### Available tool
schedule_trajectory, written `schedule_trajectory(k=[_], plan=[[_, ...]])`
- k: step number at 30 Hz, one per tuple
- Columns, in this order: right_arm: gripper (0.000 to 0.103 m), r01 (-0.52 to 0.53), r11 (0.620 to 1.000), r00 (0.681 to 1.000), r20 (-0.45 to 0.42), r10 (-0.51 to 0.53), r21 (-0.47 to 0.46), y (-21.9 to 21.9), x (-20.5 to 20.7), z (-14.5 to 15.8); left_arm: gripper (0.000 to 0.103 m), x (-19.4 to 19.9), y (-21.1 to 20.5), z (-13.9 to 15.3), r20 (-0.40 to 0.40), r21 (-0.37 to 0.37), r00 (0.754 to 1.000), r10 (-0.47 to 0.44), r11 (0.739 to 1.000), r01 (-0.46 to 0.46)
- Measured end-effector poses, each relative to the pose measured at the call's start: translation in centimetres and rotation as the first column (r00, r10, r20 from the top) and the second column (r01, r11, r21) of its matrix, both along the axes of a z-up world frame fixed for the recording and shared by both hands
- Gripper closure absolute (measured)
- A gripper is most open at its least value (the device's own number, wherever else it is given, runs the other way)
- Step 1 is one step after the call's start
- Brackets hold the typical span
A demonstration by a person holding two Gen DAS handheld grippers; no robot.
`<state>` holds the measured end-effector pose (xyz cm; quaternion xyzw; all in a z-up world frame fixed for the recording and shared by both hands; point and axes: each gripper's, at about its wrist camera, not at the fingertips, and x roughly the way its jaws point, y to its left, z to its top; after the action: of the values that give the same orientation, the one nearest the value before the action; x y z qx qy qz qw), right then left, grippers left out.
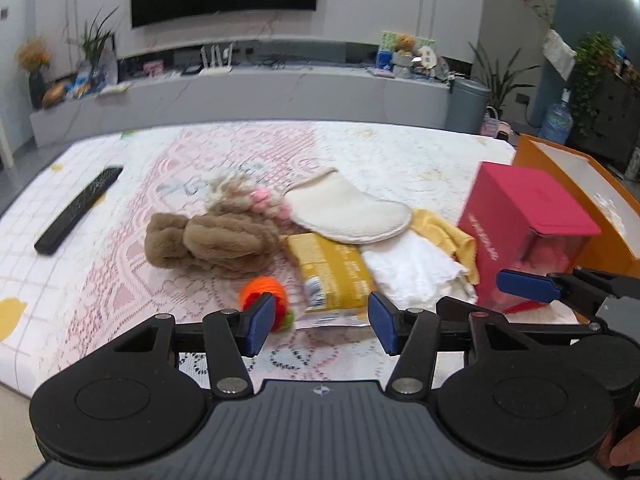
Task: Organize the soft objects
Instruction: 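Withdraw both tools from the box back over the bed, then grasp the yellow snack packet with the right gripper while the left grasps the knitted flower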
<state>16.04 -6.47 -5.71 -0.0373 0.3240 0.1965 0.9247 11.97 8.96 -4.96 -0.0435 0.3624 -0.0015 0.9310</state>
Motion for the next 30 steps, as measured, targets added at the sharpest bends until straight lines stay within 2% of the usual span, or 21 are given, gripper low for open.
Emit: schedule_trajectory(k=[7, 10, 14, 19, 26, 30], plan=[[0.041, -0.023, 1.0, 1.0, -0.019, 0.023, -0.021, 1.9, 2.3, -0.9, 0.042, 3.3, 2.6, -1.1, -0.098, -0.047, 0.99, 0.105, 0.993, -0.11], [0.041, -0.035, 0.999, 0.999, -0.023, 0.035, -0.026, 2.6, 3.0, -1.3, 0.042, 4.5, 2.8, -1.8, -0.119, -0.027, 0.984, 0.134, 0.99, -0.138], [0.041, -0.046, 0.999, 0.998, -0.031, 0.045, -0.025, 3.4, 3.8, -1.8, 0.051, 5.6, 3.3, -3.2, -0.176, -0.045, 0.974, 0.143, 0.987, -0.154], [0.042, -0.057, 0.998, 0.998, -0.041, 0.056, -0.023, 4.0, 4.5, -2.3, 0.052, 6.3, 3.9, -4.5, -0.22, -0.081, 0.964, 0.149, 0.982, -0.171], [0.042, -0.082, 0.997, 0.995, -0.054, 0.081, -0.014, 5.0, 5.1, -2.8, 0.063, 6.8, 4.6, -5.2, -0.234, -0.111, 0.959, 0.161, 0.975, -0.19], [0.041, -0.099, 0.995, 0.993, -0.061, 0.098, -0.004, 5.7, 5.2, -3.0, 0.064, 6.1, 5.2, -4.4, -0.185, -0.107, 0.96, 0.211, 0.966, -0.233]])
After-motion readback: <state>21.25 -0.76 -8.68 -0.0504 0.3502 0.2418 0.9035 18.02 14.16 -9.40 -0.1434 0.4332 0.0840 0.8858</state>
